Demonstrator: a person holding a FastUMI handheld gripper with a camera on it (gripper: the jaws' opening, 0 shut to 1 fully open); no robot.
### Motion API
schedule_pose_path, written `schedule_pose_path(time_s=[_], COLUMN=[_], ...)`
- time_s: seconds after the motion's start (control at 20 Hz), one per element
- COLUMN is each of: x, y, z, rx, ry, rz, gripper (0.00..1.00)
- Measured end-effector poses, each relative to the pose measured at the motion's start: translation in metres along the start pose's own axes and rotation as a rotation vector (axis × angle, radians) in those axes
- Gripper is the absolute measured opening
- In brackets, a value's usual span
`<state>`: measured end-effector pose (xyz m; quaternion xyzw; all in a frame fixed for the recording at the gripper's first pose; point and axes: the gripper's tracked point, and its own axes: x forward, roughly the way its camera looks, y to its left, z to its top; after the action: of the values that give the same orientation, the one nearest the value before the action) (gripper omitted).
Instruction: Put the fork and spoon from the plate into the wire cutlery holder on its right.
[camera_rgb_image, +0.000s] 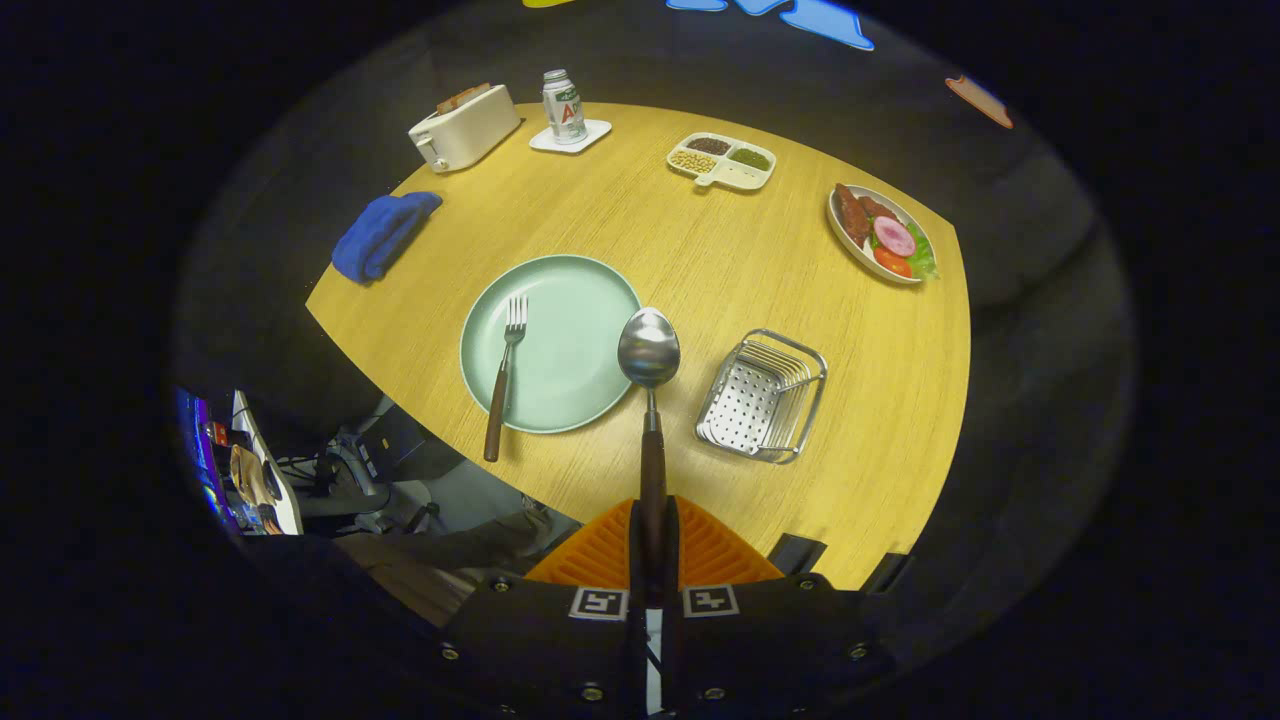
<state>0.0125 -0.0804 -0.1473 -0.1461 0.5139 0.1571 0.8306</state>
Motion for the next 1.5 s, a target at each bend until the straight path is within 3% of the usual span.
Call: schedule_pose_path(time_s=[0.4,1.5], x=[-0.020,0.050], y=[-0.052,-0.079], z=[-0.022,-0.007], rx=[0.031,0.007], ry=[0.090,0.354], rz=[-0.049,-0.039], gripper=[0.06,0.06])
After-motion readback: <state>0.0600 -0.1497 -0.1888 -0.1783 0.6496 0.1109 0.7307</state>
